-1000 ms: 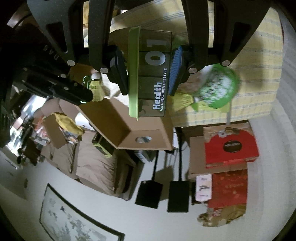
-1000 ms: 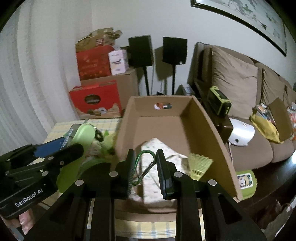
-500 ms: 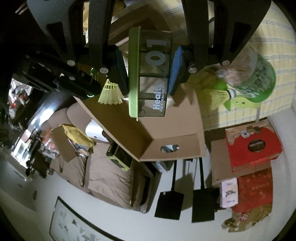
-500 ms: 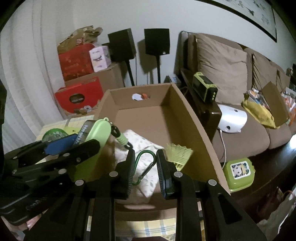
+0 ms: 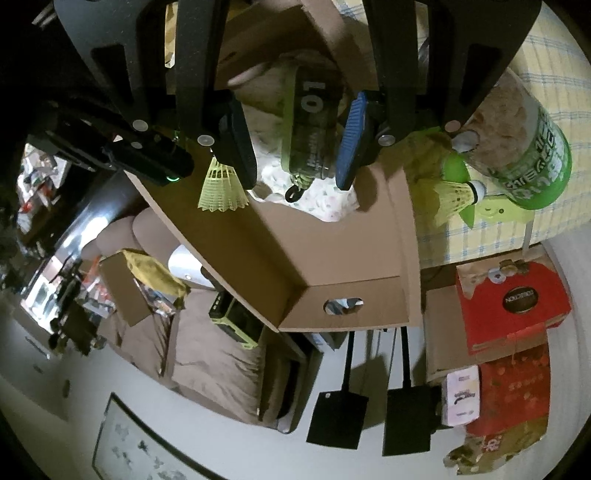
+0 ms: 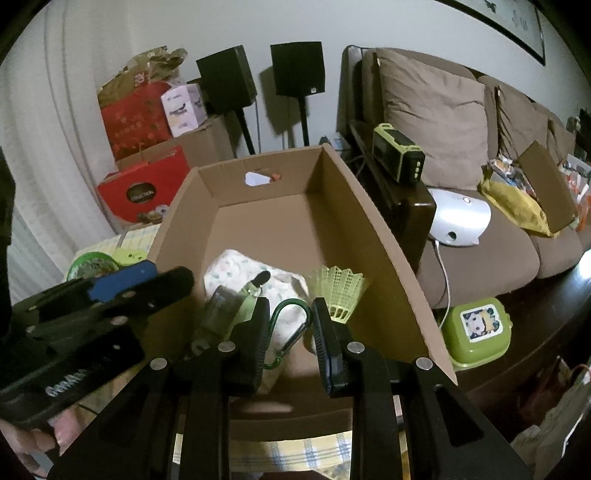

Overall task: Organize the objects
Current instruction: 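Lower the pill box and carabiner into the cardboard box and release them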

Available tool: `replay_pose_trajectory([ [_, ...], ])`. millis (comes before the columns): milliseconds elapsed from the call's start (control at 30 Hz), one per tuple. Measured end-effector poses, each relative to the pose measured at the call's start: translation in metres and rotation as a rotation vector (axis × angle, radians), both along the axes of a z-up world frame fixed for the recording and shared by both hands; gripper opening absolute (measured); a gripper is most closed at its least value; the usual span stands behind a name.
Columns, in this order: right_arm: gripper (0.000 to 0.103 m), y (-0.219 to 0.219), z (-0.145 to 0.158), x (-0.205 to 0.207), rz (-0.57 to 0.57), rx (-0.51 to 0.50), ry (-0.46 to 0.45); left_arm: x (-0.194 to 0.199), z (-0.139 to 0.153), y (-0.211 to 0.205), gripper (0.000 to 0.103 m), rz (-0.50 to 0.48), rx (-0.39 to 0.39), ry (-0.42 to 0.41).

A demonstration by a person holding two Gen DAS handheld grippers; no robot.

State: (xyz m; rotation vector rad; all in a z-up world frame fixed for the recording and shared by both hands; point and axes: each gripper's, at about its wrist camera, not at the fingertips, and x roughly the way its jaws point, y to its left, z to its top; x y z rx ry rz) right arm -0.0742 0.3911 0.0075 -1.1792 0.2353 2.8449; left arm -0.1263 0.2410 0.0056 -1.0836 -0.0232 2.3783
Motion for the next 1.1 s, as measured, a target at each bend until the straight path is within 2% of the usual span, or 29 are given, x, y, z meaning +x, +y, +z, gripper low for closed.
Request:
replay_pose_trajectory([
  [300,0.023,-0.001,-0.014,-0.011,0.013,-0.040,-0.034,0.003,0.003,-0.017,0.046,0.028,-0.003,0.000],
  [500,0.025,-0.003,-0.022,-0.020,0.027,-0.075,-0.053,0.008,0.011,-0.027,0.064,0.044,0.009,0.027],
  [767,0.030,0.000,-0.014,-0.013,0.001,-0.080,-0.031,0.007,0.013,-0.041,0.070,0.074,0.017,0.023],
  [833,0.034,-0.001,-0.010,-0.010,-0.003,-0.073,-0.023,0.008,0.013,-0.045,0.072,0.078,0.019,0.021],
  [900,0.040,-0.002,-0.006,-0.009,-0.006,-0.061,-0.011,0.010,0.013,-0.049,0.080,0.082,0.019,0.024],
  [967,0.044,-0.005,-0.002,-0.007,-0.005,-0.046,0.000,0.013,0.013,-0.052,0.081,0.090,0.009,0.035],
  [1033,0.053,-0.009,0.002,-0.006,-0.006,-0.030,0.010,0.014,0.012,-0.055,0.085,0.099,-0.008,0.039],
  [1067,0.062,-0.011,0.003,-0.005,-0.007,-0.024,0.013,0.015,0.012,-0.058,0.091,0.106,-0.014,0.038],
  [1100,0.066,-0.013,0.005,-0.005,-0.004,-0.016,0.017,0.015,0.013,-0.061,0.094,0.114,-0.013,0.042],
])
